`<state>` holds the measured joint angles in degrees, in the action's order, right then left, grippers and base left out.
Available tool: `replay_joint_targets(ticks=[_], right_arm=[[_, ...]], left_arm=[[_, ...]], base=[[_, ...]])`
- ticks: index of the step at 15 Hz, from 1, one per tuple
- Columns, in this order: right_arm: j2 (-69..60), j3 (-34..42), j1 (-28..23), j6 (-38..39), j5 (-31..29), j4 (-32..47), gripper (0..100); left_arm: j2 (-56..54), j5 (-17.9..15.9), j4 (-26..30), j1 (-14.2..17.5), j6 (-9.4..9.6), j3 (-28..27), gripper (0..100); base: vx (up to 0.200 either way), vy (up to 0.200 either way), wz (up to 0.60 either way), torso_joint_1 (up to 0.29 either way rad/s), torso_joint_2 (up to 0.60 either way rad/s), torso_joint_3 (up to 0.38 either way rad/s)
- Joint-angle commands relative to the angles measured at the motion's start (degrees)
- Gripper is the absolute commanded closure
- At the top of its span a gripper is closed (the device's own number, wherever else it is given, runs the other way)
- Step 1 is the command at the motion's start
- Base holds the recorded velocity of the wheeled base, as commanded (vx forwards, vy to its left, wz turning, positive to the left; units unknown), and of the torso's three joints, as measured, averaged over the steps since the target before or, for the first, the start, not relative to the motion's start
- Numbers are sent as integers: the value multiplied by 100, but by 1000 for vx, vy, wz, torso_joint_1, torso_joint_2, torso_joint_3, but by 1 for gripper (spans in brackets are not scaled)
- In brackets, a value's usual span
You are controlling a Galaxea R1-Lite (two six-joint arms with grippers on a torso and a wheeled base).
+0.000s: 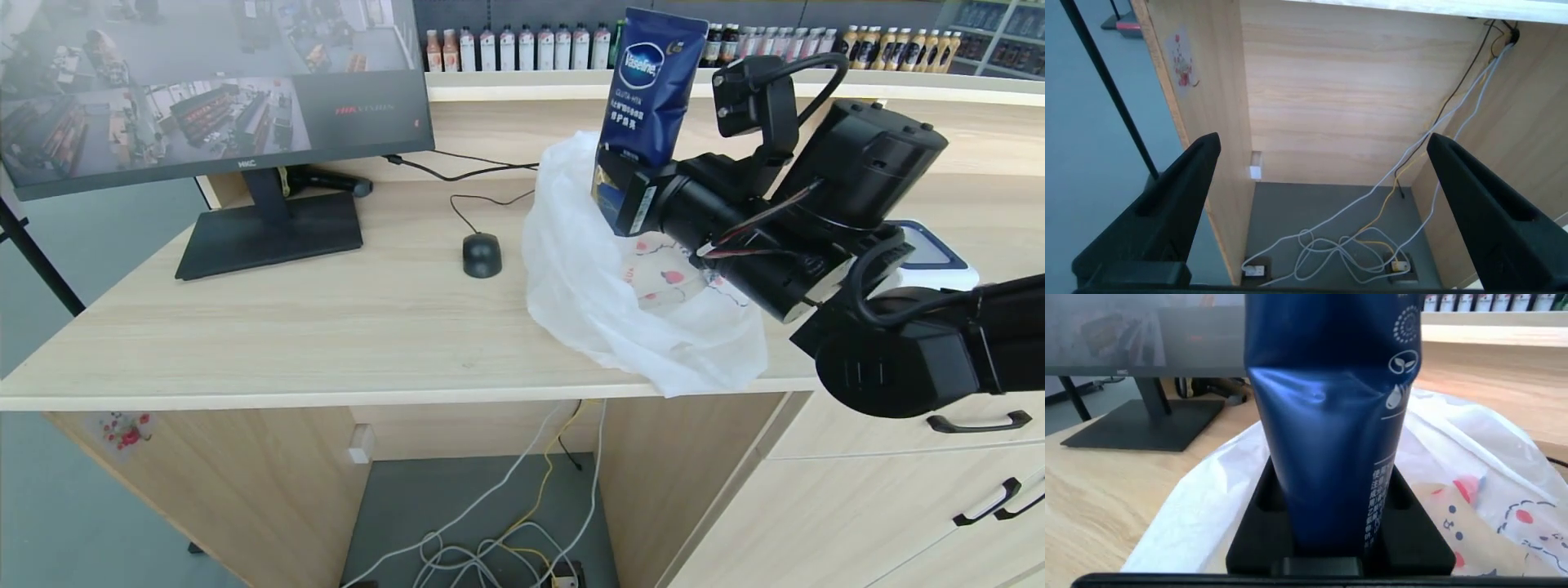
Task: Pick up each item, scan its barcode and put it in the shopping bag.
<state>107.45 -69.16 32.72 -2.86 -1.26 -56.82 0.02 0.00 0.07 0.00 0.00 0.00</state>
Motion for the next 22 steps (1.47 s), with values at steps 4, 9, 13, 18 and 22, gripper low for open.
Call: replay_joint_targets(ticks=[4,9,13,18,22], right_arm=[[400,-388,-143,5,11,154,100],[619,-414,-275,14,20,154,100],[804,-379,-266,23,38,110,100],[945,-344,-275,225,11,83,100],[1050,-177,-275,251,11,-154,100]], left_arm=[[-2,0,1,0,0,0,0],[-2,0,1,0,0,0,0],[-2,0,1,0,0,0,0],[-2,0,1,9,0,0,0],[-2,0,1,0,18,0,0]], base=[[0,0,0,0,0,0],[0,0,0,0,0,0],[0,0,0,0,0,0],[0,0,0,0,0,0],[0,0,0,0,0,0]])
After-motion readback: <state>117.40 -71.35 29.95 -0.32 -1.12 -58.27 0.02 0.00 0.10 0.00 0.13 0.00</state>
